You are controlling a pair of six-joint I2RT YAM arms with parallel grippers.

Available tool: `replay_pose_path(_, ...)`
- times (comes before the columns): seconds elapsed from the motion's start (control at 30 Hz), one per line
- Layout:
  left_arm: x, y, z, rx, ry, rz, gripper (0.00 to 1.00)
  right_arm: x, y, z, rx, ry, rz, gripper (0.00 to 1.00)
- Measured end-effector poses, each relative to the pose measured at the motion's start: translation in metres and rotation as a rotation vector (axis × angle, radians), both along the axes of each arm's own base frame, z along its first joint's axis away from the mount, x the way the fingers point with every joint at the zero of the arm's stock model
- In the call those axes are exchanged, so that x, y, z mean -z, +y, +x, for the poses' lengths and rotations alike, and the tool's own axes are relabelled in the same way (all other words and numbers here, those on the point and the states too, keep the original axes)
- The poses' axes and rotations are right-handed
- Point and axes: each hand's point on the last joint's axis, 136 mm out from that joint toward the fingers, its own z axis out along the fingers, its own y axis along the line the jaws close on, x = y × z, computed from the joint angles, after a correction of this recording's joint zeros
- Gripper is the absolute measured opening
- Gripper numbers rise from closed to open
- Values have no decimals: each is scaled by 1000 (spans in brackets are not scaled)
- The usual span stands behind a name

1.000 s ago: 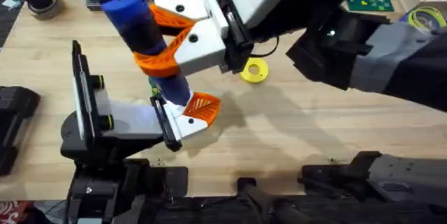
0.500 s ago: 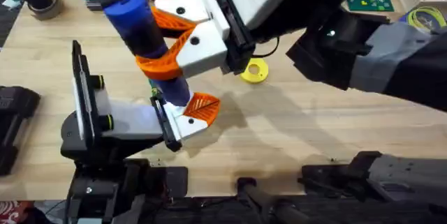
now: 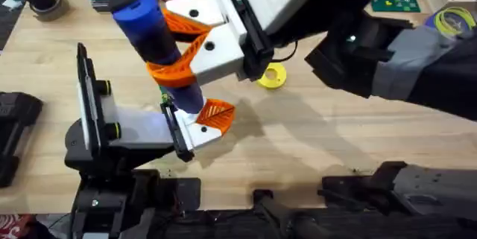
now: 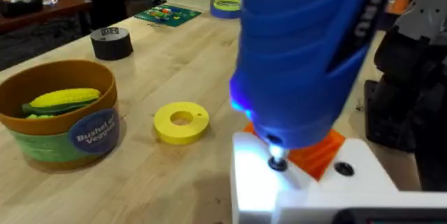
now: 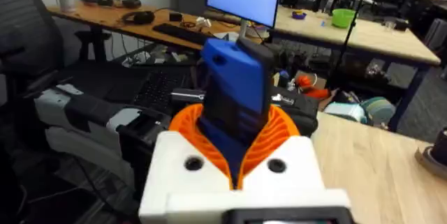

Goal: Pick up the gripper from the table and insert it into the empty holder that is missing its gripper. Then pick up a screw, insert it into the mounting hole, and use the screwdriver to tighten it. Finally, clean up the table by picking up the vegetable and placing it into the bucket.

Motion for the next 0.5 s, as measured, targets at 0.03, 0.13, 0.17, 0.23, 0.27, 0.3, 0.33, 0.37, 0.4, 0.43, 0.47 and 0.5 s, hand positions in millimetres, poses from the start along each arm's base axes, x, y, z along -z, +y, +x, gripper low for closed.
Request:
replay_pose_path(0.03,0,0,0,0,0,0,4,-1,-1,-1,-3,-6,8,24)
replay_pose_path(0.13,0,0,0,0,0,0,4,-4,-1,-2,-8,-13,20,24)
replay_pose_path(0.17,0,0,0,0,0,0,4,-4,-2,-2,-9,-10,20,24)
replay_pose_path(0.23,0,0,0,0,0,0,4,-4,-2,-3,-11,-3,16,24)
replay_pose_path(0.27,0,0,0,0,0,0,4,-4,-2,-3,-13,-2,15,24)
replay_pose_path(0.3,0,0,0,0,0,0,4,-4,-2,-3,-13,-2,15,24)
replay_pose_path(0.33,0,0,0,0,0,0,4,-4,-2,-3,-13,0,15,24)
replay_pose_path(0.37,0,0,0,0,0,0,4,-4,-2,-3,-13,1,14,24)
replay_pose_path(0.4,0,0,0,0,0,0,4,-4,-2,-3,-14,1,14,24)
replay_pose_path(0.43,0,0,0,0,0,0,4,-4,-2,-3,-15,1,14,24)
replay_pose_path(0.47,0,0,0,0,0,0,4,-4,-2,-3,-17,0,14,24)
replay_pose_path(0.5,0,0,0,0,0,0,4,-4,-2,-4,-18,2,14,24)
